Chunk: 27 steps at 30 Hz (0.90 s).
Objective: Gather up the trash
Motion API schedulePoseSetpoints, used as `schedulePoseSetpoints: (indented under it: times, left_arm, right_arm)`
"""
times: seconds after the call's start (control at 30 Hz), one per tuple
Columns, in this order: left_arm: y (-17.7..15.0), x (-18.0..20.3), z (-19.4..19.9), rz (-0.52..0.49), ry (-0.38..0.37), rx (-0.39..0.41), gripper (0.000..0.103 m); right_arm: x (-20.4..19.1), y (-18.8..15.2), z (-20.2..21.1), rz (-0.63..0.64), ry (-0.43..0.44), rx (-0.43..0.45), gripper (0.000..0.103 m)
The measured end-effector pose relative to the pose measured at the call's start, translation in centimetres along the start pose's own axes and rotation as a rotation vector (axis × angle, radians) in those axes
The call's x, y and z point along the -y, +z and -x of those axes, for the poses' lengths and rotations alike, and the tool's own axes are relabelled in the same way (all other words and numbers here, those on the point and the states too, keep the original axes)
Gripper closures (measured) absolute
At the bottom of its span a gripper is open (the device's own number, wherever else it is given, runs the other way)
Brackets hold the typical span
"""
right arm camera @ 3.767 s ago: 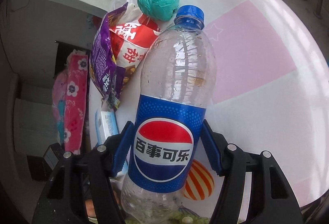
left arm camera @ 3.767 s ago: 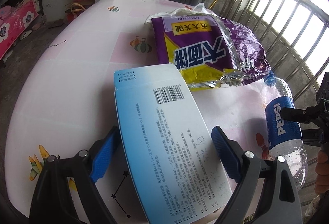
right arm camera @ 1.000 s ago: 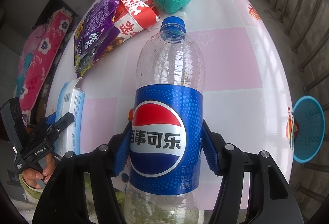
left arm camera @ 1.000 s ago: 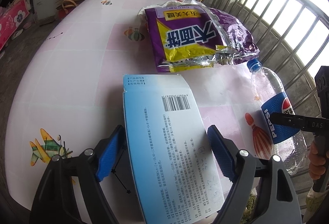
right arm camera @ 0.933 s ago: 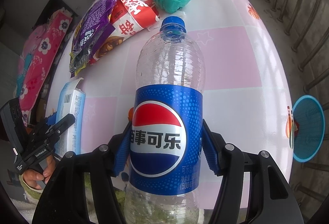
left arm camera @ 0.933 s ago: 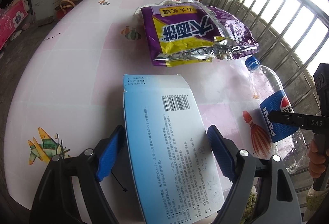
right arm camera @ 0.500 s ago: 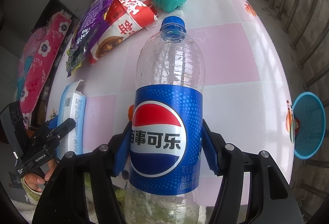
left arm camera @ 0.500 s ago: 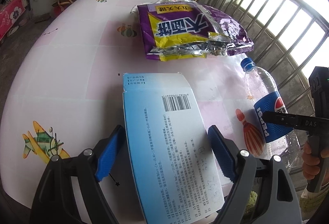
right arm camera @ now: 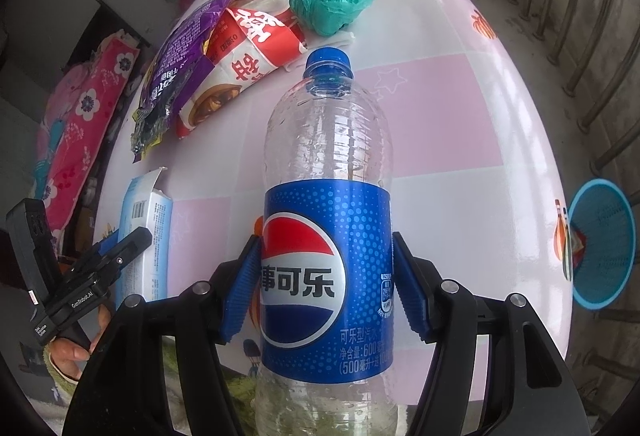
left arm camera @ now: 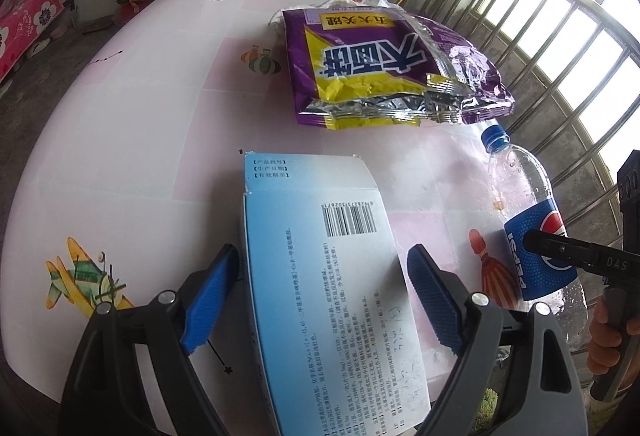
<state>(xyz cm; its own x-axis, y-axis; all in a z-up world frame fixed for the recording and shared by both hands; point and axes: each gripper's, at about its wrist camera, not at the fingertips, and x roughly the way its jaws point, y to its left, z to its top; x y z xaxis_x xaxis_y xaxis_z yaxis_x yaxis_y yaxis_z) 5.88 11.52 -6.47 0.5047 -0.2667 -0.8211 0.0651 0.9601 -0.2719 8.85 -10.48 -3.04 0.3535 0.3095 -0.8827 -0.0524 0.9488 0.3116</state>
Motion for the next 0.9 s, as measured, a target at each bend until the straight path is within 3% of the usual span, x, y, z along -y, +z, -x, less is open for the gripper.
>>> schedulePoseSetpoints:
  times: [0.2, 0.5, 0.9]
  left_arm:
    - [-0.3, 1.6, -0.4, -0.07, 0.066, 0.004, 0.019]
    - [-1.2, 3.3, -0.4, -0.147, 0.051, 0.0, 0.024]
    - [-1.5, 3.7, -0.4, -0.166, 0.058, 0.003, 0.024]
  right_arm:
    - [-0.2, -0.2, -0.2, 0.008, -0.004, 0.006, 0.042]
    - [0.3, -0.9, 0.2, -0.011, -0.006, 0.001, 0.046]
    - [0.8, -0.9, -0.2, -0.033, 0.012, -0.003, 0.045]
